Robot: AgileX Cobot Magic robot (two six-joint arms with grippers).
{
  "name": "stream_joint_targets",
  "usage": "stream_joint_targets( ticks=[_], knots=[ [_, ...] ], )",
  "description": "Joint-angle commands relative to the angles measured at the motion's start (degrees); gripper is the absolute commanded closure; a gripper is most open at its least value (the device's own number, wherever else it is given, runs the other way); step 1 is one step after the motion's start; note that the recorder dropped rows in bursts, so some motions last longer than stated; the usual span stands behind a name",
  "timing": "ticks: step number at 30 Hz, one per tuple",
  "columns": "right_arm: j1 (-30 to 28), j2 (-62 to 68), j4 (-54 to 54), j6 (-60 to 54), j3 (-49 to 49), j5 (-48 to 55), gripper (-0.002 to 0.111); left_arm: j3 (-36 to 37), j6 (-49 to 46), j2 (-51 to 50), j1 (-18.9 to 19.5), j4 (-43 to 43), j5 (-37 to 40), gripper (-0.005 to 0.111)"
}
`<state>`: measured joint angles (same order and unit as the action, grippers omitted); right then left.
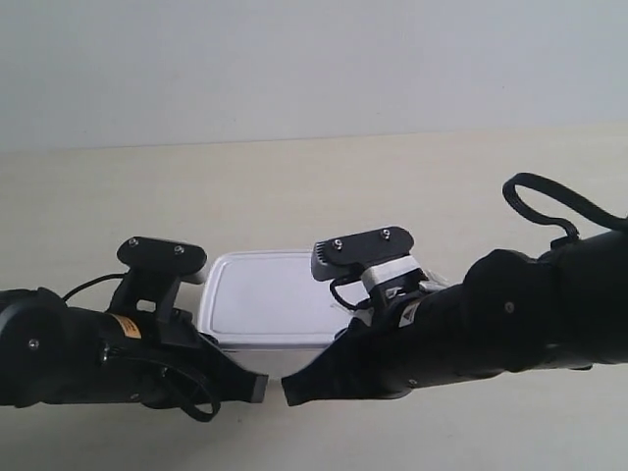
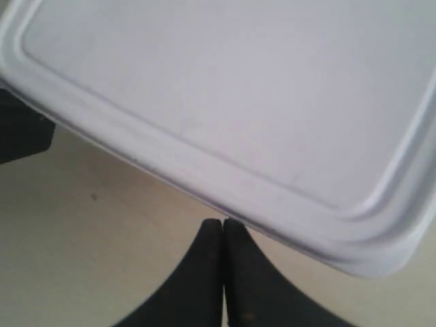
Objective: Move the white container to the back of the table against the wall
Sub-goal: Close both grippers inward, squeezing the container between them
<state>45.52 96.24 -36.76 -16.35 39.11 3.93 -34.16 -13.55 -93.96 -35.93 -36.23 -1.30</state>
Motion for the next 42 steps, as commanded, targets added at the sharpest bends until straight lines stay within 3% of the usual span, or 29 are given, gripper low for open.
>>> stream_joint_targets(
  ticks=[1, 18, 29, 36, 42],
  knots=[
    [-0.4, 0.0, -0.3, 0.0, 2.7, -0.1, 0.108, -2.1, -1.0, 0.0, -0.1, 0.1, -1.2, 0.107],
    [-3.2, 4.1, -0.3, 0.0, 3.3, -2.9, 0.108, -4.6, -2.7, -6.9, 0.0, 0.1, -7.5, 0.107],
    [-8.5, 4.8, 0.8, -0.8, 4.3, -2.3, 0.108, -6.7, -2.8, -10.0, 0.2, 0.1, -10.9, 0.107],
    [-10.0, 4.8, 1.0, -1.7, 6.4, -0.7, 0.108, -7.7, -3.3, -10.1, 3.2, 0.1, -10.5, 0.107],
    [-10.0, 7.6, 1.0, -1.7, 8.7, -0.6, 0.108, -9.8, -3.9, -10.1, 3.5, 1.0, -8.7, 0.107]
  ],
)
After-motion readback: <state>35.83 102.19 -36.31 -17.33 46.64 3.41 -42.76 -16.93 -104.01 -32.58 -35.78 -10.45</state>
